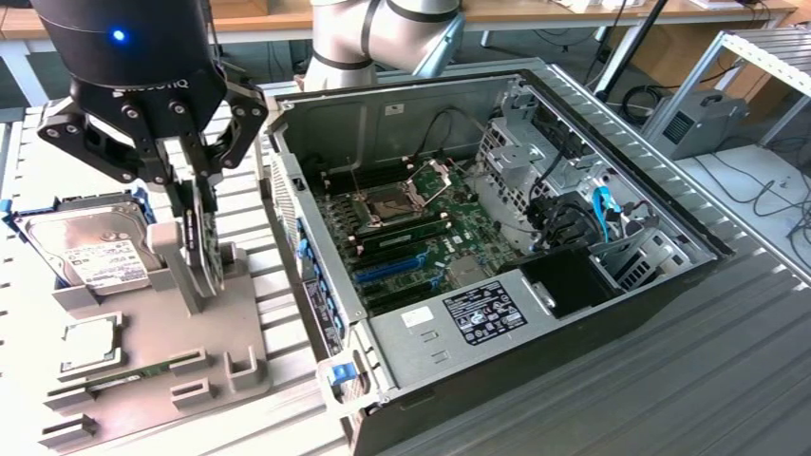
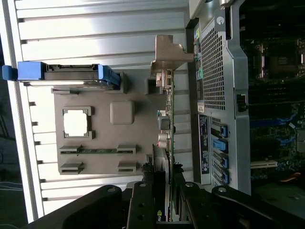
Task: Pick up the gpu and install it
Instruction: 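Pick up the gpu and move the gpu toward the slot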
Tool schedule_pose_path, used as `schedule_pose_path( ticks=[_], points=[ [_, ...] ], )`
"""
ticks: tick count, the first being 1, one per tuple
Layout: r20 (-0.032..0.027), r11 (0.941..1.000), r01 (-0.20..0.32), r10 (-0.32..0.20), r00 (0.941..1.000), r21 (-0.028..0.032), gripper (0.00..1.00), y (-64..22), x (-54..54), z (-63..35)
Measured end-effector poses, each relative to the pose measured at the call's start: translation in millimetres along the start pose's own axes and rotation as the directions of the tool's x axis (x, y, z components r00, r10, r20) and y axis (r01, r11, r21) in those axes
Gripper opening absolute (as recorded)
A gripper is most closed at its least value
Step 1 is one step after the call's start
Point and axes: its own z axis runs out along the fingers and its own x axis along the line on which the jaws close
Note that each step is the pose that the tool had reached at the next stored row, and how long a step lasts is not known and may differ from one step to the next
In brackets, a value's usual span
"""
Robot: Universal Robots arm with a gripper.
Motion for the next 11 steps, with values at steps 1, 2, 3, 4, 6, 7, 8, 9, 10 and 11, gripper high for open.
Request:
schedule_pose_path(
  ticks=[1,2,3,4,6,7,8,9,10,11],
  points=[
    [0.0000,1.0000,0.000,0.000,1.0000,0.0000,0.26,0.0,0.0,-0.3],
    [0.0000,1.0000,0.000,0.000,1.0000,0.0000,0.26,0.0,0.0,-0.6],
    [0.0000,1.0000,0.000,0.000,1.0000,0.0000,0.26,0.0,0.0,-1.0],
    [0.0000,1.0000,0.000,0.000,1.0000,0.0000,0.26,0.0,0.0,-1.3],
    [0.0000,1.0000,0.000,0.000,1.0000,0.0001,0.26,0.0,-0.1,-2.0],
    [0.0001,1.0000,0.000,0.000,1.0000,0.0000,0.26,0.0,-0.1,-2.4],
    [0.0000,1.0000,0.000,0.000,1.0000,0.0000,0.26,0.0,-0.1,-2.8],
    [0.0000,1.0000,0.000,0.000,1.0000,0.0001,0.26,-0.1,-0.1,-3.3],
    [0.0000,1.0000,0.000,0.000,1.0000,0.0001,0.26,-0.1,-0.1,-3.7],
    [0.0000,1.0000,0.000,0.000,1.0000,0.0000,0.26,-0.1,-0.1,-4.5]
  ],
)
